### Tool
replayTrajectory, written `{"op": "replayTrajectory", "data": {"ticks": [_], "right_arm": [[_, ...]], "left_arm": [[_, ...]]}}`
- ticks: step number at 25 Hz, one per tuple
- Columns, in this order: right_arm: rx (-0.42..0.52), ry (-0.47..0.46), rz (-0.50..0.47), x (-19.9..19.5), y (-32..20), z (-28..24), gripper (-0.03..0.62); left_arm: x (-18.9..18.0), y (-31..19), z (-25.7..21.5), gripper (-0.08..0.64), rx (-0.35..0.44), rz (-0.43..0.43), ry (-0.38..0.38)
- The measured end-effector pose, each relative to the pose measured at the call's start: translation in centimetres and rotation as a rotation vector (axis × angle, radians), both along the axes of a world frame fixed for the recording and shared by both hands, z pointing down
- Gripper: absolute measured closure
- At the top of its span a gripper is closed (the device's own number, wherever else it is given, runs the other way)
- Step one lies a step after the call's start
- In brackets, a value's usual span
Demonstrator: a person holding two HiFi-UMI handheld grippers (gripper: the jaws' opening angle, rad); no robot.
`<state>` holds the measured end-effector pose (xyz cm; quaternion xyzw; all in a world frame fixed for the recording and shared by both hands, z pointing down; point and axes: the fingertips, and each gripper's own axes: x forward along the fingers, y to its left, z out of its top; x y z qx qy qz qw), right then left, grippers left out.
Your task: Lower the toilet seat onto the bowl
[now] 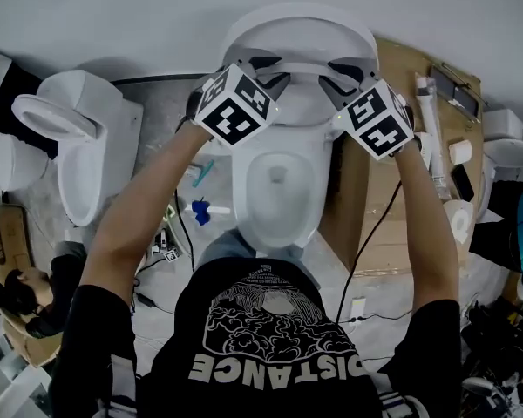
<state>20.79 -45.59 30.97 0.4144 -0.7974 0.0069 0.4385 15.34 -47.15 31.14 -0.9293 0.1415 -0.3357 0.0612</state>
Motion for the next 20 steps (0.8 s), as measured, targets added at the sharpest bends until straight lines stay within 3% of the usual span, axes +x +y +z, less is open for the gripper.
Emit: {"op": "replayTrajectory", "data": {"ticks": [20], "right_arm": [[0.026, 0.001, -0.1, -2.7, 7.1, -1.0, 0.491]], "left_arm": [[-2.7, 6.8, -0.7, 0.44, 0.077, -0.056, -0.031]]}}
